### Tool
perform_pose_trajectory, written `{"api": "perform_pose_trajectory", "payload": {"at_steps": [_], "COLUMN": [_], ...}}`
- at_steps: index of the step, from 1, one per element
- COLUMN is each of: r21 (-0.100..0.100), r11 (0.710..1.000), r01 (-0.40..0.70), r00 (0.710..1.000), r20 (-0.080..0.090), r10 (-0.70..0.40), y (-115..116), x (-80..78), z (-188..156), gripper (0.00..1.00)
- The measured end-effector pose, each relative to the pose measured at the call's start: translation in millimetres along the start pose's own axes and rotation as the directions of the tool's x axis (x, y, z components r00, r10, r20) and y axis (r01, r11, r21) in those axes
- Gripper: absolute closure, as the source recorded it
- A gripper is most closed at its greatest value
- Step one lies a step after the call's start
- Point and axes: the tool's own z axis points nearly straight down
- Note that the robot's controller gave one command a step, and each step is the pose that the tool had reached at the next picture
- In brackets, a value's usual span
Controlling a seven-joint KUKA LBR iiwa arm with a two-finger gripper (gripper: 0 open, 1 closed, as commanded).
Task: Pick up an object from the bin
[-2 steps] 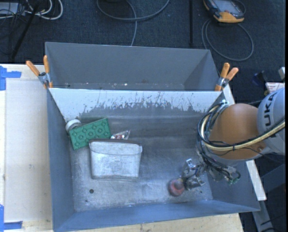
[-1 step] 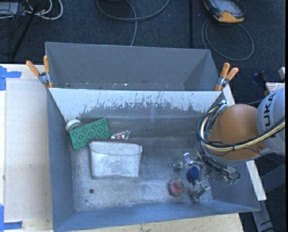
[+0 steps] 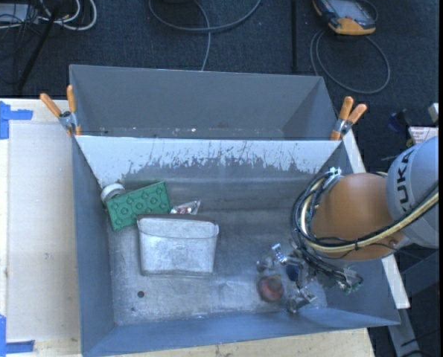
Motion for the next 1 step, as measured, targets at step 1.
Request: {"api": "perform_pose_trajectory", "payload": {"at_steps": [1], "r21": [-0.007], "r11": [1.0], "r01": [0.001], "r00": [1.0], "r20": [-0.009], "r10": [-0.001], "y": [2.2], "x": [2.0], "z": [0.7], "gripper": [1.0]}}
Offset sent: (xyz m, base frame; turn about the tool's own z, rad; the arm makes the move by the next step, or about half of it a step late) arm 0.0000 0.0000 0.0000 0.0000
